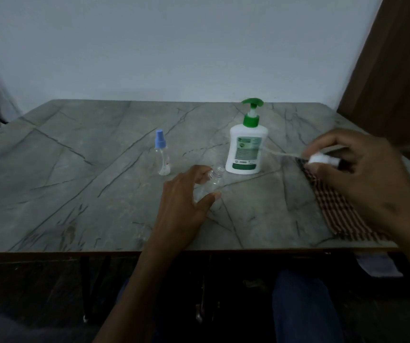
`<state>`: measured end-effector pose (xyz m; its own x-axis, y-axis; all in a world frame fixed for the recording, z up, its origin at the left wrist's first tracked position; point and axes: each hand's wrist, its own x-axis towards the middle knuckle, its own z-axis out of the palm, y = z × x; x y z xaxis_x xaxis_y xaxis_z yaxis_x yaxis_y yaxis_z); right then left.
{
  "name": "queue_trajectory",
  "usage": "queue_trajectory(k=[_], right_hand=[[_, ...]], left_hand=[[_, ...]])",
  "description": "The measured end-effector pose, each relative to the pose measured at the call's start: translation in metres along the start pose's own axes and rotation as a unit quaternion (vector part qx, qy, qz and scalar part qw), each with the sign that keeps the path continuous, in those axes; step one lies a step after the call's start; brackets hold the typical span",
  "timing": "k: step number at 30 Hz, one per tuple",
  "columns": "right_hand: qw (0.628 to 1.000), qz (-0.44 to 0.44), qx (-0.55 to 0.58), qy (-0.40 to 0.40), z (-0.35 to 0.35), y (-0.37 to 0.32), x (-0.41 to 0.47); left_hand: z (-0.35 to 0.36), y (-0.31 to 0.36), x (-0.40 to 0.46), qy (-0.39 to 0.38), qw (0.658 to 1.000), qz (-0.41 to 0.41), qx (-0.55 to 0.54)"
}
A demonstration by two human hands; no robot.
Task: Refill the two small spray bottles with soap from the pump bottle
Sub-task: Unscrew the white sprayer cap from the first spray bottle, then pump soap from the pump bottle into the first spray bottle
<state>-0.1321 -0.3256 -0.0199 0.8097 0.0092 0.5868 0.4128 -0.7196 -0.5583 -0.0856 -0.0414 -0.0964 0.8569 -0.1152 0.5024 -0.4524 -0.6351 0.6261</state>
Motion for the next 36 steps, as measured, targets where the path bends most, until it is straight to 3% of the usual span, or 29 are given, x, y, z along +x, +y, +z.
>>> queue_trajectory(k=[4,8,19,27,32,36], right_hand=[[0.992,0.099,-0.042,0.067,-0.019,0.057,-0.018],[0.981,0.149,-0.105,0.074,-0.01,0.09,-0.027],[0.975,0.167,-0.145,0.029,0.01,0.102,-0.037],[0.973,0.146,-0.174,0.037,0.004,0.087,-0.033],[0.987,0.061,-0.136,0.053,-0.004,0.04,0.009],[0.995,-0.024,-0.089,0.039,0.007,-0.001,0.089]], left_hand=[[-0.001,0.002,0.0,0.001,1.0,0.002,-0.002],[-0.002,0.003,0.0,0.001,1.0,-0.002,-0.001],[-0.002,0.004,0.0,0.009,1.0,-0.011,0.006],[-0.001,0.001,0.001,0.008,1.0,-0.021,-0.014],[-0.005,0.001,0.007,0.034,0.997,-0.025,-0.071],[-0.007,0.014,0.031,0.061,0.995,0.023,-0.077]])
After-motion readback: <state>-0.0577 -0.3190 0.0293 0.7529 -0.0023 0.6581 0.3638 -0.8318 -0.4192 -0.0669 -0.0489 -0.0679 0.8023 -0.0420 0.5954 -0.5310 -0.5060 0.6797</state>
